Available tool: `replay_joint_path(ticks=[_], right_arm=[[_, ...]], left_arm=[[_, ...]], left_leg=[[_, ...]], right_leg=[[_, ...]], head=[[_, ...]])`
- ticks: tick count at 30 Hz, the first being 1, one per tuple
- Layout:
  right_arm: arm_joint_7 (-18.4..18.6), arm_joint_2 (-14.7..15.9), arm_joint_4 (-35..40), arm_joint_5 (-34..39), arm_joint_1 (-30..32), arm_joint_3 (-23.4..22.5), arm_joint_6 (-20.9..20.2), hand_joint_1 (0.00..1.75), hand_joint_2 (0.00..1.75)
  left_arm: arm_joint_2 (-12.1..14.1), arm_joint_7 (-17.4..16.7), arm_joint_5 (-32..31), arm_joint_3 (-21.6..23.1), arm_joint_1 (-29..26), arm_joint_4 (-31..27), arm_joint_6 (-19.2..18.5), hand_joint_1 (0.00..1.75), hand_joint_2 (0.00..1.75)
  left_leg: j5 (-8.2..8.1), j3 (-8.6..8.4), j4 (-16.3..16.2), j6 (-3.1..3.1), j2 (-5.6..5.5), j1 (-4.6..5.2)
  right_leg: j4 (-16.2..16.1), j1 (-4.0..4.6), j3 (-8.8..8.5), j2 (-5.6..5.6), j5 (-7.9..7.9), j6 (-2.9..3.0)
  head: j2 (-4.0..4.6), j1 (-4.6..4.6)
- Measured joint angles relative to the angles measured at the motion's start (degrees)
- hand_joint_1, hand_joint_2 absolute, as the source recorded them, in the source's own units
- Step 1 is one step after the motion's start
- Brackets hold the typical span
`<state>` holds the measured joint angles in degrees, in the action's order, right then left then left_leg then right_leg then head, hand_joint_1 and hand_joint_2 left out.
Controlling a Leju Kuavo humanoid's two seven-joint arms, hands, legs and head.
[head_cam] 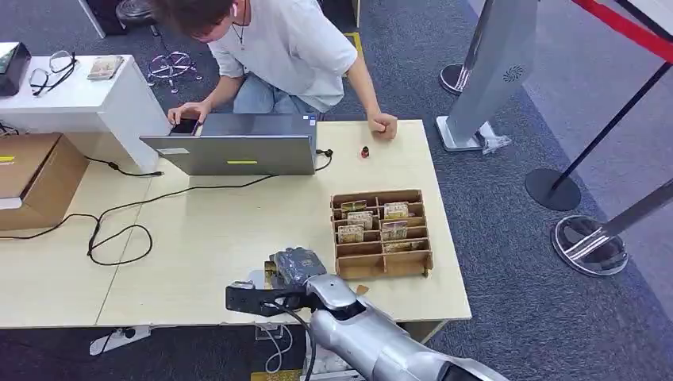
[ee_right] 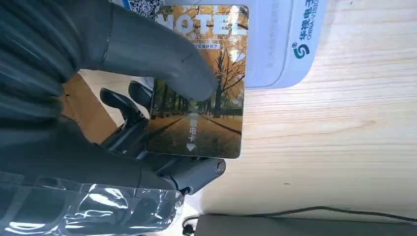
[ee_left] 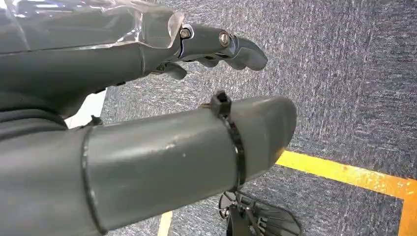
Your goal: Pass the card to the sensor for recognition and then transmit it.
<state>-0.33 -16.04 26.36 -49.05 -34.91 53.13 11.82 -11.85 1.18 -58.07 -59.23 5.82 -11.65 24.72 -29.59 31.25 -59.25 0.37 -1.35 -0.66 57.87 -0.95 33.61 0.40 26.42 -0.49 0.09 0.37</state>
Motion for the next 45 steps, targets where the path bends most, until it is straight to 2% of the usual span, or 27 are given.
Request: replay_joint_path(ticks=[9, 19, 35, 40, 45], right_arm=[[-1.07, -0.39, -0.90, -1.93, 0.02, 1.12, 1.95, 1.75, 1.75], [-1.25, -0.79, -1.38, -1.95, 0.03, 1.25, 2.36, 1.75, 1.75], [-4.55, -2.36, -2.01, -2.89, 1.18, 1.27, 2.78, 1.75, 1.75], [-4.66, -2.51, -2.36, -2.71, 1.14, 1.27, 2.12, 1.75, 1.75], [-4.72, -2.54, -2.80, -1.67, 1.12, 1.27, 1.75, 1.75, 1.75]], left_arm=[[0.00, 0.09, -0.02, 0.11, 0.05, 0.00, -0.11, 0.00, 0.00], [0.00, 0.11, -0.04, 0.39, 0.06, 0.00, -0.11, 0.00, 0.00], [0.00, -0.09, -0.02, 0.48, 0.22, 0.00, -0.06, 0.00, 0.00], [0.35, -1.92, -0.20, 0.48, 0.49, -0.02, -2.12, 0.00, 0.00], [0.74, -2.31, -0.20, 0.48, 0.66, 0.00, -2.21, 0.00, 0.00]], left_leg=[[0.00, -0.01, 0.00, 0.00, 0.01, 0.00], [0.00, -0.02, 0.00, 0.00, 0.01, 0.00], [0.00, -0.03, 0.00, 0.00, 0.04, 0.00], [0.00, -0.02, 0.00, 0.00, 0.04, 0.00], [0.00, -0.02, 0.00, 0.00, 0.04, 0.00]], right_leg=[[0.00, 0.00, 0.00, 0.01, 0.00, 0.00], [0.00, 0.00, 0.00, 0.01, 0.00, 0.00], [0.00, 0.00, 0.00, 0.04, 0.00, 0.00], [0.00, 0.00, -0.01, 0.04, 0.00, 0.00], [0.00, 0.00, -0.01, 0.04, 0.00, 0.00]], head=[[0.00, 0.00], [0.00, 0.00], [0.00, 0.00], [0.00, 0.00], [0.00, 0.00]])
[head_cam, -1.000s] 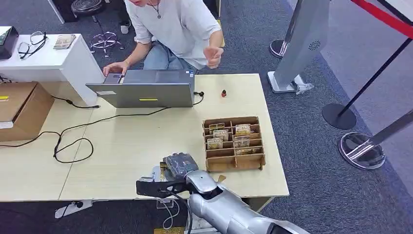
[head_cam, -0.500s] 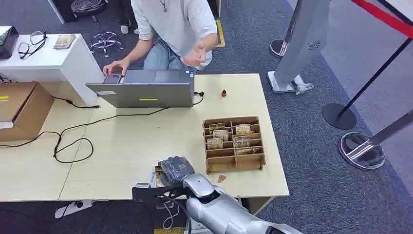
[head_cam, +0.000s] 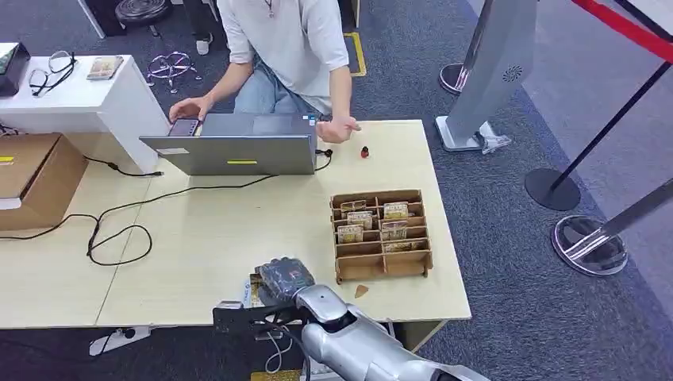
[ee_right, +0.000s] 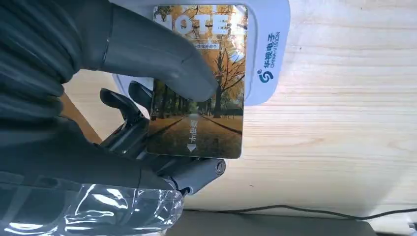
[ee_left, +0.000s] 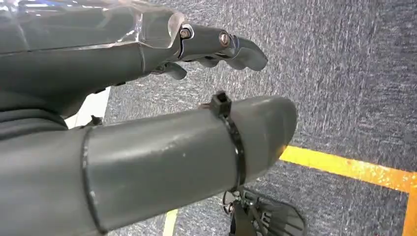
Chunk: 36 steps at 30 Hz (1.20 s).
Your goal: Pass the card to the sensor for recognition and then transmit it.
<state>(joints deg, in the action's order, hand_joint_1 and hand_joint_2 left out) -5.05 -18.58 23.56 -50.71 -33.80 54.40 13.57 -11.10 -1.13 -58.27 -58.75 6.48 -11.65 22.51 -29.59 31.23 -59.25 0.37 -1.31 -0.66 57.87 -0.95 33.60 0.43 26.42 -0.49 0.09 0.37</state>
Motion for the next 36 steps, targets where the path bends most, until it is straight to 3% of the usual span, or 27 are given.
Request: replay_joint_path(ticks=[9, 18, 23, 30, 36], right_arm=[[-2.40, 0.02, 0.35, 2.97, -0.16, -1.88, 2.34, 1.75, 1.75], [-5.14, 0.28, 5.77, 3.72, -0.93, -4.63, 3.17, 1.75, 1.75], [-6.56, 1.40, 12.71, 4.42, -0.47, -5.29, 2.45, 1.75, 1.75], [-6.43, 5.62, 28.47, 4.75, 0.61, -7.74, 1.77, 1.75, 1.75], [-6.23, 7.91, 35.73, 3.84, 1.35, -9.11, 2.24, 1.75, 1.75]], left_arm=[[0.28, 0.04, 0.20, 0.00, -0.09, 0.00, -0.07, 0.00, 0.00], [0.31, 0.48, 0.20, 0.00, -0.11, -0.02, -0.52, 0.00, 0.00], [0.31, 1.24, 0.55, 0.00, -0.17, 0.00, -0.50, 0.00, 0.00], [0.37, 1.90, 0.79, 0.00, -0.44, 0.00, -0.35, 0.00, 0.00], [0.39, 2.16, 0.92, 0.00, -0.51, 0.00, 0.06, 0.00, 0.00]], left_leg=[[0.00, 0.01, 0.00, 0.00, -0.01, 0.00], [0.00, 0.01, 0.00, 0.00, 0.01, 0.00], [0.00, 0.02, 0.00, 0.00, 0.00, 0.00], [0.00, 0.02, -0.01, 0.00, -0.01, 0.02], [0.00, 0.00, -0.01, 0.00, 0.01, 0.01]], right_leg=[[0.00, 0.00, 0.00, 0.00, 0.00, 0.00], [0.00, 0.00, 0.02, 0.02, 0.00, 0.00], [0.00, 0.00, 0.03, 0.03, 0.00, 0.00], [-0.01, -0.01, 0.02, 0.02, 0.00, 0.00], [-0.01, 0.00, 0.03, 0.03, 0.00, 0.00]], head=[[0.00, 0.00], [0.00, 0.00], [0.00, 0.00], [0.00, 0.00], [0.00, -0.02]])
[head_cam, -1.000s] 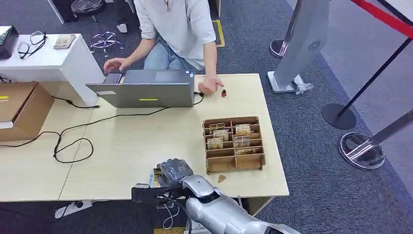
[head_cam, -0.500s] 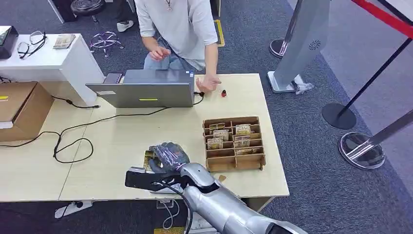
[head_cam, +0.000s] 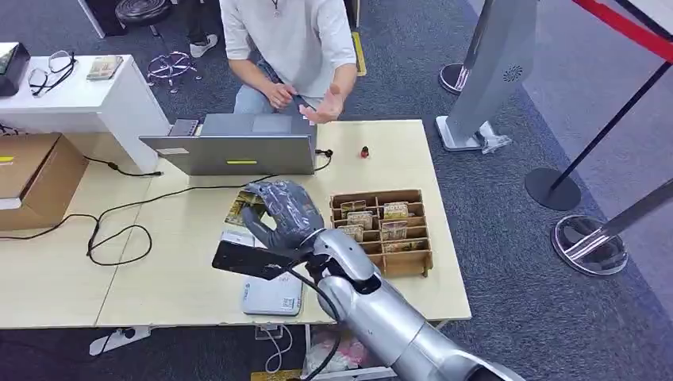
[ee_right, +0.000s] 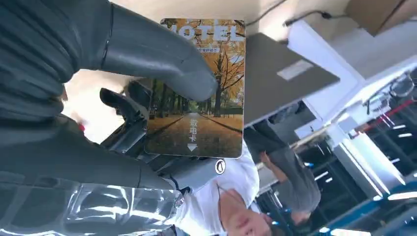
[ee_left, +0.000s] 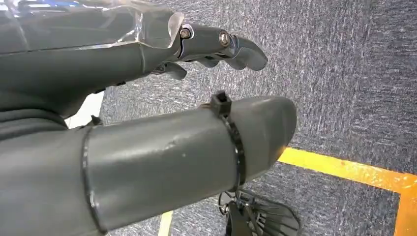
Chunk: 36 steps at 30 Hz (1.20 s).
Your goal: Pass the card to the sensor for recognition and then transmit it.
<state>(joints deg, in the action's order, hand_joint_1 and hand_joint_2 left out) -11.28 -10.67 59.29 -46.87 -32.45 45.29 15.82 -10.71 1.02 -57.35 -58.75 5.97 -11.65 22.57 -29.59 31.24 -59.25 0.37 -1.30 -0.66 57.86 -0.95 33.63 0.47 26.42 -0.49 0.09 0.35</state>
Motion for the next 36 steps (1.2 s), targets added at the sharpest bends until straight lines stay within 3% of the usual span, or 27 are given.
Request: replay_joint_path(ticks=[7, 13, 16, 22, 23, 24, 25, 28, 29, 36], right_arm=[[3.98, 3.02, 4.77, -14.18, -1.85, -3.30, 11.60, 1.75, 1.75], [9.21, 3.17, -2.78, -30.88, -10.25, -8.00, 22.94, 1.75, 1.75], [11.63, 2.73, -8.22, -35.73, -14.13, -9.51, 23.75, 1.75, 1.75], [11.87, 0.57, -16.61, -37.80, -17.80, -10.32, 23.79, 1.75, 1.75], [11.69, 0.15, -17.75, -37.74, -18.13, -10.43, 23.79, 0.89, 1.75], [11.59, -0.20, -18.73, -37.65, -18.40, -10.51, 23.79, 0.35, 1.75], [11.32, -0.52, -19.60, -37.49, -18.62, -10.64, 23.81, 0.00, 1.75], [11.02, -1.27, -22.02, -36.51, -19.08, -11.26, 23.83, 0.00, 1.75], [11.02, -1.42, -22.57, -36.42, -19.15, -11.41, 23.83, 0.00, 0.00], [11.11, -1.70, -24.84, -35.75, -19.30, -12.74, 23.85, 0.00, 0.00]], left_arm=[[-0.66, 1.42, -0.28, 0.00, -0.37, -0.02, 2.28, 0.00, 0.00], [-0.70, 0.20, -1.94, 0.44, 0.35, -0.02, 1.99, 0.00, 0.00], [-0.74, -0.32, -2.08, 0.50, 0.63, -0.02, 1.99, 0.00, 0.00], [-0.66, -0.30, -1.18, 0.50, 0.53, 0.00, 2.13, 0.00, 0.00], [-0.66, -0.28, -1.14, 0.50, 0.47, -0.02, 2.13, 0.00, 0.00], [-0.63, -0.28, -1.11, 0.50, 0.43, 0.00, 2.10, 0.00, 0.00], [-0.63, -0.28, -1.09, 0.50, 0.38, -0.02, 2.10, 0.00, 0.00], [-0.59, -0.28, -1.33, 0.50, 0.27, -0.02, 2.04, 0.00, 0.00], [-0.57, -0.37, -1.44, 0.50, 0.27, 0.00, 2.00, 0.00, 0.00], [-0.26, -0.43, -1.94, 0.50, 0.28, -0.02, 1.49, 0.00, 0.00]], left_leg=[[0.00, 0.02, 0.00, 0.00, 0.00, 0.02], [0.03, 0.01, -0.02, 0.01, 0.00, 0.02], [0.03, 0.00, -0.02, 0.01, 0.00, 0.01], [0.03, 0.02, -0.01, 0.01, 0.00, -0.01], [0.03, 0.03, -0.01, 0.01, 0.00, -0.01], [0.03, 0.03, -0.01, 0.01, 0.00, -0.01], [0.03, 0.04, -0.01, 0.01, -0.01, -0.01], [0.03, 0.04, -0.01, 0.01, -0.02, 0.00], [0.03, 0.04, -0.01, 0.01, -0.02, 0.01], [0.03, 0.03, -0.02, 0.01, -0.02, 0.01]], right_leg=[[0.00, -0.03, 0.00, 0.00, -0.01, 0.00], [0.00, -0.03, -0.01, -0.01, -0.09, -0.02], [0.02, -0.02, -0.01, 0.01, -0.09, -0.01], [0.03, 0.00, 0.00, 0.01, -0.07, -0.01], [0.03, 0.00, 0.00, 0.01, -0.07, -0.01], [0.03, 0.00, 0.00, 0.01, -0.06, -0.01], [0.03, 0.00, 0.00, 0.00, -0.06, -0.01], [0.02, -0.01, 0.00, 0.00, -0.07, -0.01], [0.02, -0.01, 0.00, -0.01, -0.07, -0.01], [0.02, -0.02, 0.00, 0.00, -0.07, -0.02]], head=[[0.00, 0.02], [0.00, 0.00], [0.00, 0.00], [0.00, 0.02], [0.00, 0.00], [0.00, 0.02], [0.00, 0.02], [0.00, 0.02], [0.00, 0.02], [0.00, 0.00]])
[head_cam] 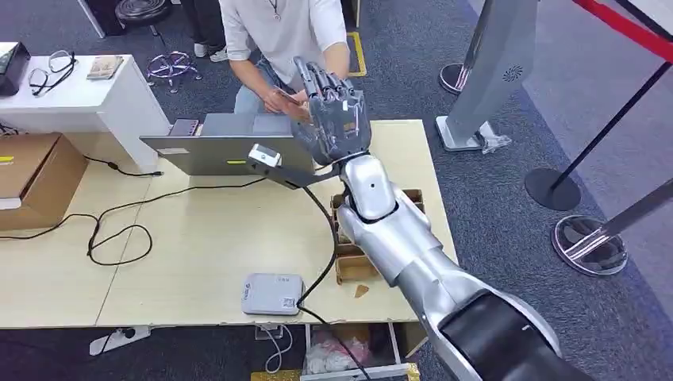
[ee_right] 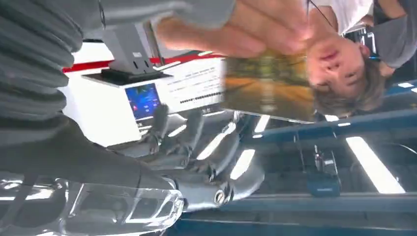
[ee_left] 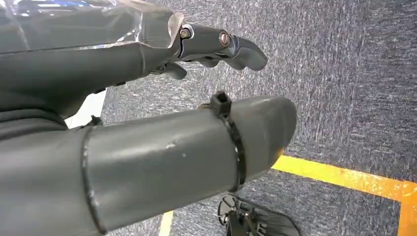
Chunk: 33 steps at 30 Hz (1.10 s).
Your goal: Pass the card to the sensor for recognition and then transmit it.
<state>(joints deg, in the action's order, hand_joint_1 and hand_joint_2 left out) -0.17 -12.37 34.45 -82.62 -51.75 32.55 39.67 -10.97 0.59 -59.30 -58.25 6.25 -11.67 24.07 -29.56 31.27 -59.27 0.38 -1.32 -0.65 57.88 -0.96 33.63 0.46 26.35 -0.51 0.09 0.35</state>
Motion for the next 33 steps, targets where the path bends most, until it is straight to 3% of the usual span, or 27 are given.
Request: replay_joint_path(ticks=[13, 18, 25, 33], right_arm=[[-0.50, 0.04, 0.26, 1.71, 1.40, -2.54, 0.02, 0.00, 0.00], [-3.81, 0.77, 2.78, 4.83, 4.13, -4.09, -0.24, 0.00, 0.00], [-10.18, 3.27, 11.55, 12.41, 10.73, -4.59, -7.54, 0.00, 0.00], [-10.62, 9.66, 22.60, 15.19, 17.37, -3.58, -11.93, 0.00, 0.00]], left_arm=[[0.17, -0.04, -0.35, 0.48, 0.14, 0.02, -0.50, 0.00, 0.00], [0.26, -0.63, 0.35, 0.63, -0.16, 0.00, -0.37, 0.00, 0.00], [0.48, 0.31, 2.91, 0.55, -1.25, 0.00, 0.44, 0.00, 0.00], [0.46, 0.77, 3.76, -0.04, -1.74, 0.02, 0.66, 0.00, 0.00]], left_leg=[[0.00, -0.01, 0.00, 0.00, 0.01, 0.00], [-0.01, 0.00, 0.00, 0.00, 0.01, 0.00], [-0.03, 0.01, 0.00, -0.01, 0.00, 0.00], [-0.04, 0.03, 0.00, 0.01, -0.03, 0.01]], right_leg=[[0.00, 0.01, 0.02, 0.01, 0.00, 0.00], [-0.01, 0.01, 0.02, 0.01, 0.01, 0.00], [-0.02, 0.01, 0.05, 0.00, 0.03, -0.02], [-0.05, 0.00, 0.03, -0.04, 0.04, -0.02]], head=[[0.00, 0.02], [0.00, 0.00], [0.00, 0.00], [0.00, 0.00]])
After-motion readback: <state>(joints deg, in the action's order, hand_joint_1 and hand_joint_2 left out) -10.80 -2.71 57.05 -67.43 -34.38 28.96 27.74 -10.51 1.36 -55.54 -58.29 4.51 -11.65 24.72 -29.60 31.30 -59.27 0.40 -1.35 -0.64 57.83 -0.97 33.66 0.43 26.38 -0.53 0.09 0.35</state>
